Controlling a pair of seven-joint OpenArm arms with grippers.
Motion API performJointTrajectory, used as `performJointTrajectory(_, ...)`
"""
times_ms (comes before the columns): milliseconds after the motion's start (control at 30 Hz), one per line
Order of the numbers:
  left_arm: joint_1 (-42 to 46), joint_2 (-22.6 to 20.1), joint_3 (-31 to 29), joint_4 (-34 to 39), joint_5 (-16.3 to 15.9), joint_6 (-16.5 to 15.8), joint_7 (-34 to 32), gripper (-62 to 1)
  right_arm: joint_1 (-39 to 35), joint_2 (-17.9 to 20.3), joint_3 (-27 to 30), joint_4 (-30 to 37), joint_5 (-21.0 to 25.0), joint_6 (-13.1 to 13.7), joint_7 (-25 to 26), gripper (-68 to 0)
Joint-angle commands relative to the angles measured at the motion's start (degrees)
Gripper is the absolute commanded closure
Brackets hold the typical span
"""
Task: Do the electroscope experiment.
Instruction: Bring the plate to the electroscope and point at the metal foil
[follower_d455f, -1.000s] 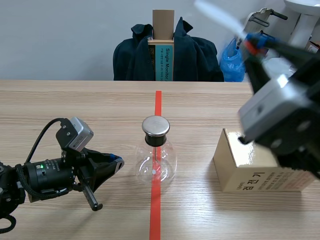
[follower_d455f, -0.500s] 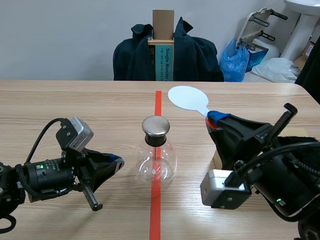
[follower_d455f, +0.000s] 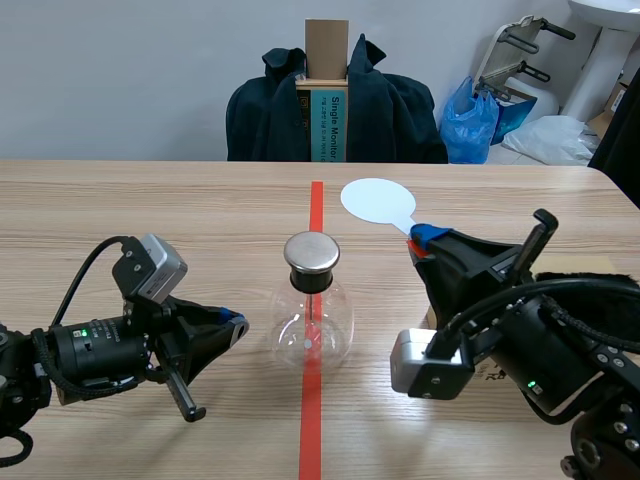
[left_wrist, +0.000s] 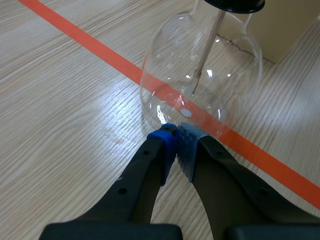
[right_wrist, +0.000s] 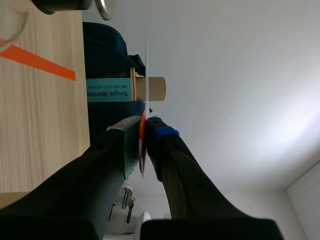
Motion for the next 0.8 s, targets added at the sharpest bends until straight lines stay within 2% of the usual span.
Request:
performJointTrajectory(0,-0.15,0.63,-0.42,0.83,-0.42,0.04,-0.83,-2.7,0.72,0.17,0.07,0.52,0.48,-0.81,-0.13,-0.8)
performJointTrajectory(267,-0.15,0.76,-0.42,0.83,-0.39,0.04,-0.85,-2.7,0.7,0.17,0.07,0.52,-0.72,-0.39,0.37,-0.8)
performJointTrajectory(767,-0.13,0.76,-0.42,0.83,-0.39,0.04,-0.83,-2.7,0.7,0.22,0.07,0.52,-0.74,-0.42,11.19,-0.8)
